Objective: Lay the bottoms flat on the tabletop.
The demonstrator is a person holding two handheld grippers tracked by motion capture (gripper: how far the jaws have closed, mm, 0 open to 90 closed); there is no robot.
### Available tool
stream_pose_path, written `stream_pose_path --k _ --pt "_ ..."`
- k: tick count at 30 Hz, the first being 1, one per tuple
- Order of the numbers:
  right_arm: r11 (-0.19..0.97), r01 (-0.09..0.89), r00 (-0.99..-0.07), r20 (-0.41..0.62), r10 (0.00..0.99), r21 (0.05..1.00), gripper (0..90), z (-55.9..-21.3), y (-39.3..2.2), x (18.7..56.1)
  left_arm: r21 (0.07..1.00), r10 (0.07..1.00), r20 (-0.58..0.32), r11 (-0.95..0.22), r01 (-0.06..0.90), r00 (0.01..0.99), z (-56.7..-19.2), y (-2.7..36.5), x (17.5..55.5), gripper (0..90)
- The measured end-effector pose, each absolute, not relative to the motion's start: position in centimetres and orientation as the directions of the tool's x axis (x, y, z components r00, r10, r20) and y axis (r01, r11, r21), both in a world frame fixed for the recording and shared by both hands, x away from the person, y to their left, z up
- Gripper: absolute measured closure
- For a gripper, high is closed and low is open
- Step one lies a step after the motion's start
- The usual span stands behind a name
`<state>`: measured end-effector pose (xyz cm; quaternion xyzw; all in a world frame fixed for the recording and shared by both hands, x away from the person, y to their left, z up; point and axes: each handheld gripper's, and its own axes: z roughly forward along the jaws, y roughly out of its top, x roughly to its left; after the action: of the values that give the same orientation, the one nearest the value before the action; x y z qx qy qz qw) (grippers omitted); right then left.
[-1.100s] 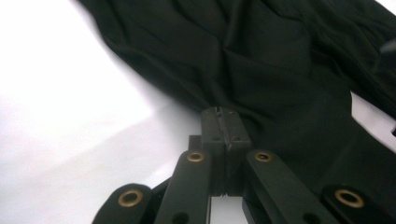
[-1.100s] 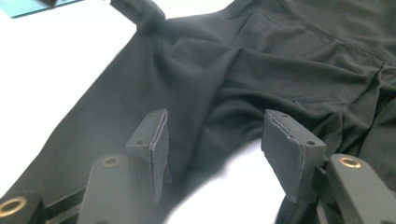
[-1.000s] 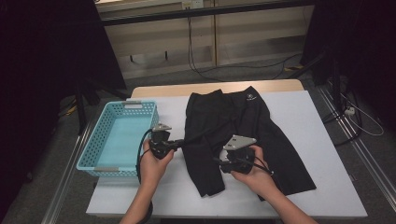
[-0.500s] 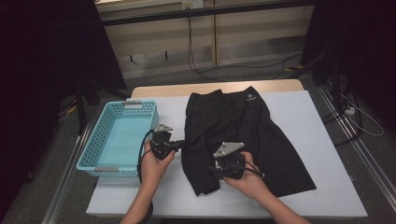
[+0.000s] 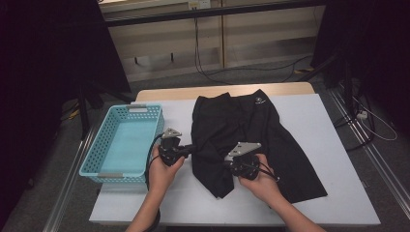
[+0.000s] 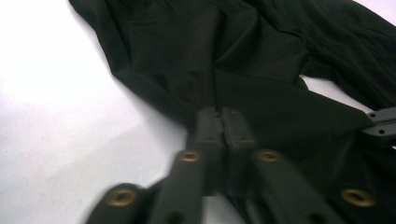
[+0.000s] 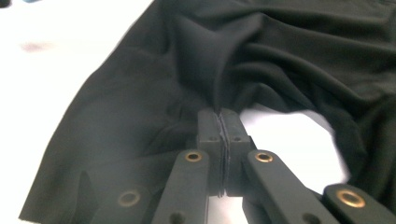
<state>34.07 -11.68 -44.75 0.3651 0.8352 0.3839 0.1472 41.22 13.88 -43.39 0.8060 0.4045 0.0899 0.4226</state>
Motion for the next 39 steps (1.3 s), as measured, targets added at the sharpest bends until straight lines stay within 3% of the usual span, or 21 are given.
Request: stream_pose_path --k 3,5,11,15,19,25,32,36,39 --pt "0.455 0.520 -0.678 0.026 0.734 0.723 89.1 -45.4 -11.7 34.1 0.737 0.718 -0.242 -0.302 0.605 0.653 -43.5 13.9 41.1 54.4" --pt "0.447 0.527 -0.667 0.025 0.745 0.723 88.9 -45.5 -11.8 34.1 0.739 0.728 -0.226 -0.304 0.601 0.647 -43.3 14.0 41.0 44.7" --pt "0.442 0.533 -0.651 0.016 0.759 0.722 88.5 -45.6 -12.3 34.1 0.720 0.733 -0.233 -0.312 0.620 0.639 -43.5 13.9 40.6 40.5" --pt "0.446 0.530 -0.652 0.011 0.758 0.721 87.8 -45.7 -12.3 34.0 0.690 0.725 -0.234 -0.346 0.636 0.648 -44.3 13.3 40.5 46.6" --pt "0.448 0.527 -0.655 0.009 0.755 0.722 87.8 -45.7 -12.3 33.9 0.660 0.719 -0.239 -0.373 0.652 0.653 -44.9 12.9 40.5 58.9" --pt "0.446 0.523 -0.659 0.014 0.752 0.726 87.8 -45.7 -12.2 34.0 0.643 0.703 -0.262 -0.383 0.663 0.661 -44.9 12.6 40.4 86.1" --pt "0.400 0.520 -0.683 0.087 0.725 0.755 84.4 -45.1 -11.9 33.8 0.694 0.741 -0.260 -0.302 0.654 0.619 -42.6 14.8 41.0 87.9" --pt "0.407 0.465 -0.720 0.068 0.691 0.786 71.7 -44.1 -11.2 33.5 0.691 0.755 -0.257 -0.293 0.661 0.603 -42.5 15.4 41.1 87.8" --pt "0.395 0.448 -0.710 0.051 0.702 0.802 70.9 -43.6 -11.7 33.6 0.674 0.761 -0.257 -0.300 0.675 0.595 -42.9 15.6 41.2 87.7"
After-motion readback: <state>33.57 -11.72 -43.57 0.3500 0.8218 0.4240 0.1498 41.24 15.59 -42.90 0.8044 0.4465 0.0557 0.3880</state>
